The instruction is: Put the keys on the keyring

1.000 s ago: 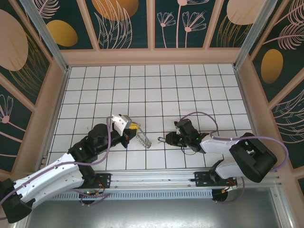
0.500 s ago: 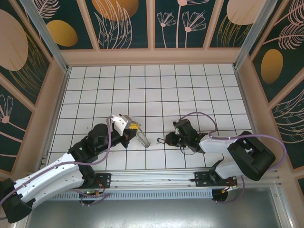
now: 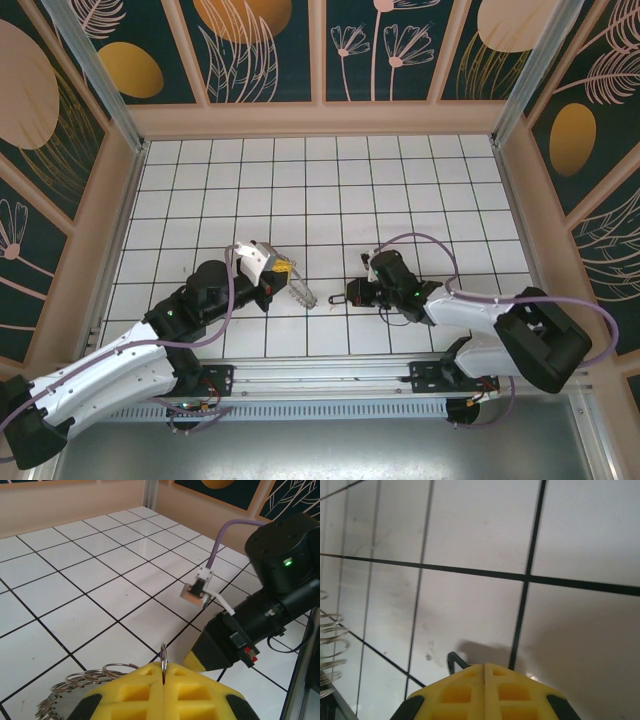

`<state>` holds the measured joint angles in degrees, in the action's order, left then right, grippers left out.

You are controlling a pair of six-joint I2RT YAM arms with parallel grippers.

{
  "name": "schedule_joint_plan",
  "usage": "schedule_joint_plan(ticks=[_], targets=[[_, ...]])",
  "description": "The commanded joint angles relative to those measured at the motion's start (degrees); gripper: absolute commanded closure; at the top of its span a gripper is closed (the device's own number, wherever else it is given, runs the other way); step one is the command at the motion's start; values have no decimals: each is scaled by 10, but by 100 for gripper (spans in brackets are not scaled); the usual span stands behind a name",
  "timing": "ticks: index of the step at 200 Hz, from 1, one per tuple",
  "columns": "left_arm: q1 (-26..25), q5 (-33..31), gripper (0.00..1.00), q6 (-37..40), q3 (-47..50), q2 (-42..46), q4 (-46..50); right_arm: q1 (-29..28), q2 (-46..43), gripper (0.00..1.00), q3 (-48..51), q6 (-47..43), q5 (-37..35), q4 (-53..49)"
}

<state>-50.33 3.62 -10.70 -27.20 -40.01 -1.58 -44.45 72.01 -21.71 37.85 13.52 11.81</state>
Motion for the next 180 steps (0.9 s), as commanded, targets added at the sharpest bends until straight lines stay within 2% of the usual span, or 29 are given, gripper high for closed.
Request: schedule_joint_plan(ticks=[1, 54, 77, 108, 134, 180], targets=[[-1, -2, 100, 6, -6, -2, -28, -11, -56, 100, -10, -50, -19, -12], [-2, 2, 100, 17, -22, -15, -18, -29, -203, 100, -7, -174, -4, -35], [-2, 24, 100, 33, -35, -26, -16, -31, -260, 100, -11, -218, 23, -46], [-2, 80, 100, 73, -53, -30, -12, -31, -303, 100, -39, -266, 72, -70], [-2, 160, 100, 100, -70, -40, -11, -43, -325, 100, -62, -301, 111, -78], [-2, 236, 100, 120, -126, -102, 25, -53, -323, 100, -111, -357, 161, -89]])
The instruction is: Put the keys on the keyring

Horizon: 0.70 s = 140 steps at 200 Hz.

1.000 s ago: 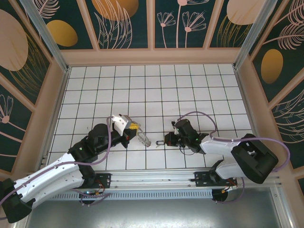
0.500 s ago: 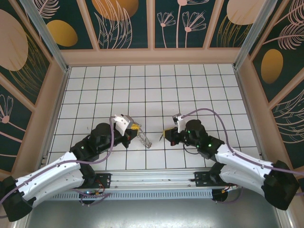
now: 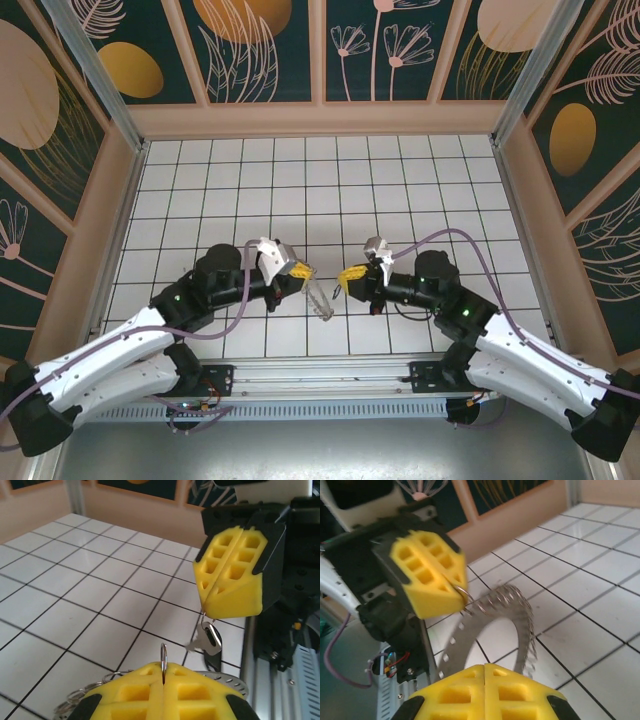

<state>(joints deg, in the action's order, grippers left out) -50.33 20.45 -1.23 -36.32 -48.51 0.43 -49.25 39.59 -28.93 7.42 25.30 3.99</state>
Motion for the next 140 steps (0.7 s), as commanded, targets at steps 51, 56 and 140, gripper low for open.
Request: schedule_joint_plan(ticks=[51, 56, 140], targets=[[-2, 113, 100, 39, -68, -50, 28, -9, 7, 100, -43, -118, 47, -21], [-1, 115, 100, 42, -71, -53, 32, -10, 8, 100, -42, -121, 51, -17], [-2, 148, 100, 56, -95, -70, 54, -26, -6, 100, -35, -159, 20, -4]])
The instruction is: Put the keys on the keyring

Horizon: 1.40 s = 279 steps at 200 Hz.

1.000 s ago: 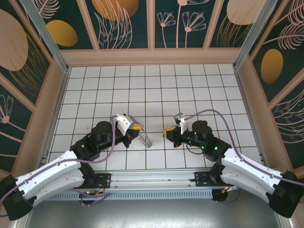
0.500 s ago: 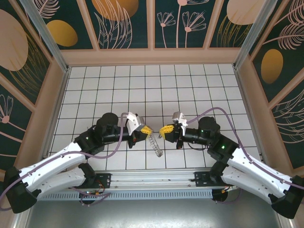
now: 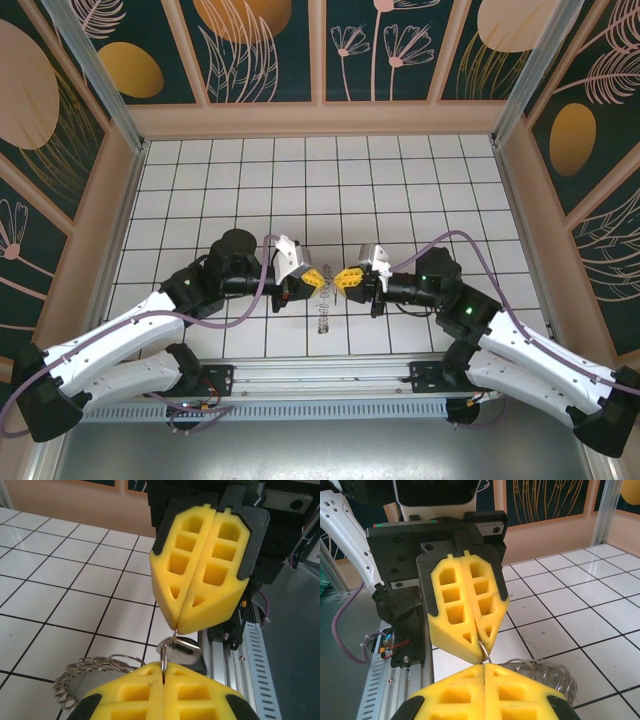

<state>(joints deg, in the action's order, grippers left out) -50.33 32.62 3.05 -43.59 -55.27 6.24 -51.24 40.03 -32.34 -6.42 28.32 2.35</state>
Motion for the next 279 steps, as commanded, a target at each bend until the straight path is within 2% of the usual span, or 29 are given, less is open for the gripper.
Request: schedule_joint_plan(ticks=[1, 76, 151, 279], targets=[[-2, 26, 100, 14, -22, -3, -4, -6, -10, 100, -1, -21, -10, 12], [-2, 33, 100, 14, -27, -7, -5, -13, -29, 100, 8, -27, -41, 18], [-2, 36, 100, 14, -33, -7, -5, -17, -17, 100, 8, -20, -4, 17], [-2, 47, 100, 6, -35, -4, -7, -25, -18, 100, 10, -24, -8, 26]])
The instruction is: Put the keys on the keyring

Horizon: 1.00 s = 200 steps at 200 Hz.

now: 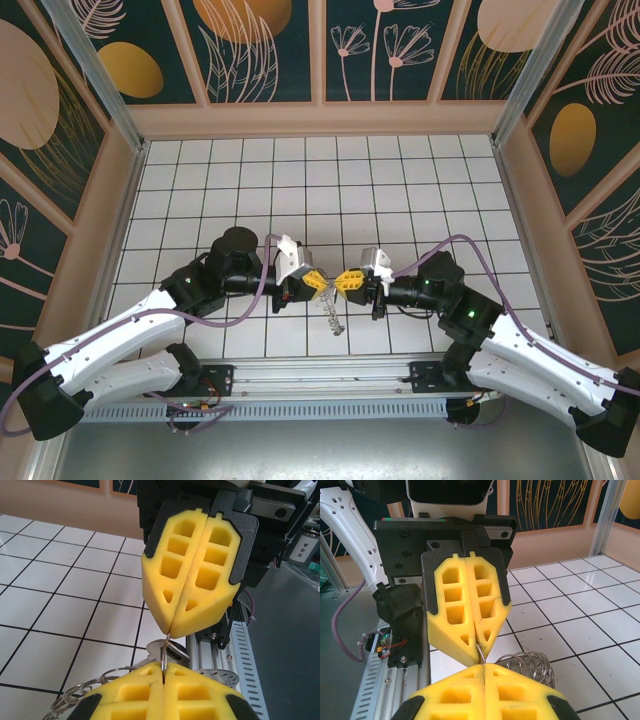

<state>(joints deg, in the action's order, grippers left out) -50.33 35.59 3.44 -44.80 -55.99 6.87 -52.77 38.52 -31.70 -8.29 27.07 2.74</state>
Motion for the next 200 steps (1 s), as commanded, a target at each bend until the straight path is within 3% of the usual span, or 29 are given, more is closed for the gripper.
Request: schedule_joint_plan(ticks=[1, 200], targets=[[-1, 17, 100, 2, -23, 3, -14, -9, -3, 100, 3, -5, 4, 22], [-2, 28, 100, -40, -26, 9, -55, -42, -35, 100, 17, -28, -22, 4]])
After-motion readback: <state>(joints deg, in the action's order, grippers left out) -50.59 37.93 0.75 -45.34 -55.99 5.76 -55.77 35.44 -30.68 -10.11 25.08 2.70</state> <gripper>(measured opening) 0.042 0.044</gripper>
